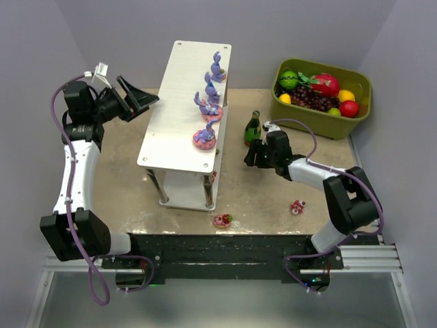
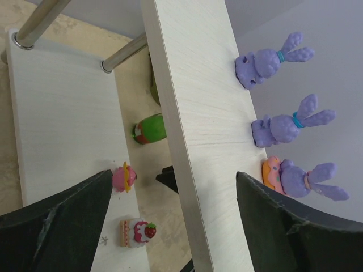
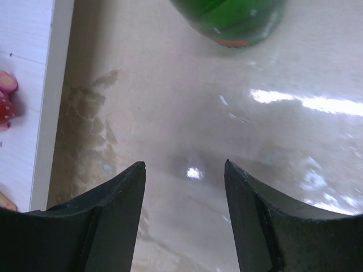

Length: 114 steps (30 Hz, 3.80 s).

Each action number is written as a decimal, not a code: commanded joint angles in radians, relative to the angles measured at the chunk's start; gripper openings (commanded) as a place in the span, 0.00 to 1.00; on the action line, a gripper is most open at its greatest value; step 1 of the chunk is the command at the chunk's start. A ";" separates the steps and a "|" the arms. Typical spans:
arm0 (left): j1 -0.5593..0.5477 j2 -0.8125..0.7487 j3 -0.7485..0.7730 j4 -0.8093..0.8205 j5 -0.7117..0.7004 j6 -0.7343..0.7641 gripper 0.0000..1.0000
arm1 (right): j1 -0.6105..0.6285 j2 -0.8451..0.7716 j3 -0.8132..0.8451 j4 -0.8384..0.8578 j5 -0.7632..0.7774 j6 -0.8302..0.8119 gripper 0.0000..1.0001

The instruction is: Place and organize the plastic toys onto the shelf

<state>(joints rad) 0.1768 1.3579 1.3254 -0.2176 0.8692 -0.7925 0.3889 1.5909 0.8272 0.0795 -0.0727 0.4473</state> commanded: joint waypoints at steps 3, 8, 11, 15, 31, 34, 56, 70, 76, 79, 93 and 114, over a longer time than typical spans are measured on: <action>0.023 -0.091 -0.023 0.055 -0.032 0.012 0.99 | 0.038 0.148 0.068 0.192 0.088 0.050 0.60; 0.041 -0.135 -0.017 -0.011 -0.143 0.068 0.99 | 0.039 0.228 0.107 0.196 0.203 0.090 0.61; 0.044 -0.164 -0.003 -0.058 -0.248 0.099 0.99 | 0.039 0.259 0.104 0.266 0.238 0.099 0.60; 0.047 -0.177 0.024 -0.126 -0.363 0.125 1.00 | 0.039 0.331 0.185 0.229 0.246 0.131 0.59; 0.049 -0.174 0.034 -0.178 -0.386 0.151 0.99 | -0.010 0.481 0.351 0.164 0.367 0.159 0.55; 0.049 -0.174 0.035 -0.180 -0.392 0.156 1.00 | -0.022 0.521 0.417 0.098 0.343 0.153 0.54; 0.050 -0.166 0.020 -0.164 -0.374 0.147 1.00 | -0.018 0.512 0.532 -0.124 0.188 0.104 0.62; 0.050 -0.151 0.005 -0.144 -0.363 0.111 1.00 | 0.082 -0.127 0.095 -0.286 -0.107 -0.039 0.73; 0.052 -0.134 -0.020 -0.121 -0.340 0.075 0.99 | 0.174 -0.270 -0.005 -0.379 -0.232 -0.062 0.76; 0.050 -0.126 -0.035 -0.118 -0.335 0.061 1.00 | 0.235 -0.315 -0.048 -0.370 -0.262 -0.018 0.79; 0.052 -0.026 -0.005 -0.154 -0.383 0.013 0.99 | 0.432 -0.264 -0.145 -0.215 -0.345 0.175 0.83; 0.053 0.003 -0.019 -0.129 -0.348 0.027 1.00 | 0.527 -0.186 -0.152 -0.242 -0.196 0.246 0.62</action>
<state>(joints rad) 0.2222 1.3514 1.2972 -0.3824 0.4953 -0.7666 0.9043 1.4048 0.6777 -0.1658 -0.3187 0.6716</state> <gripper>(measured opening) 0.994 0.641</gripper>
